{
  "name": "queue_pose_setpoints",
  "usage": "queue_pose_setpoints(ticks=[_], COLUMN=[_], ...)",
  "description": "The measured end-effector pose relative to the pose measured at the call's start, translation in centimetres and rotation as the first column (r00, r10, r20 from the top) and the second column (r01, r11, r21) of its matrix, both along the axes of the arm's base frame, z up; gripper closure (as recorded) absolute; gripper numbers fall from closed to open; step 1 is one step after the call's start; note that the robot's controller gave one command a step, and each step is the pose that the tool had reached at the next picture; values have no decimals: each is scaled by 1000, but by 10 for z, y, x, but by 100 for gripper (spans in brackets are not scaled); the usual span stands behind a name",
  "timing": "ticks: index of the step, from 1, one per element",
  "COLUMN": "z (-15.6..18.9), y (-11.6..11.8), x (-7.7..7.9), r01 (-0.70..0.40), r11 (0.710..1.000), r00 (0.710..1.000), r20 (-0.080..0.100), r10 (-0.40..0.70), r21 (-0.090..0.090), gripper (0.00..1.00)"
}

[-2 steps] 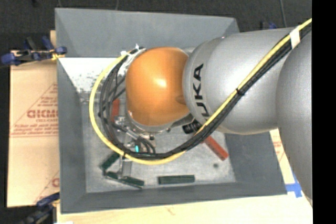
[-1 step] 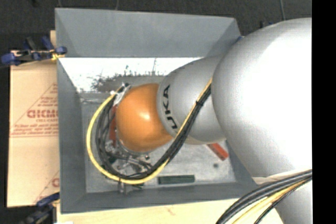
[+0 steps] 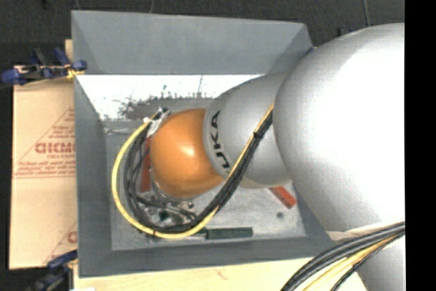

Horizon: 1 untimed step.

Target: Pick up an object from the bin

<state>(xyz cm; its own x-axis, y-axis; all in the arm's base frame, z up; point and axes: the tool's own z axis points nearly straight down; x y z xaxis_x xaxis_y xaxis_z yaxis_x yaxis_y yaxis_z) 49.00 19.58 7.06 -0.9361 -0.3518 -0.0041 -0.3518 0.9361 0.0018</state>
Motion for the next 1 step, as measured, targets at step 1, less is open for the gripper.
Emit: queue_pose_setpoints(ticks=[1], z=[182], y=[-9], x=[-5], r01=[21], r11=[1000], r00=[1000], r20=[8], r10=[-21], r21=[0], gripper=[100])
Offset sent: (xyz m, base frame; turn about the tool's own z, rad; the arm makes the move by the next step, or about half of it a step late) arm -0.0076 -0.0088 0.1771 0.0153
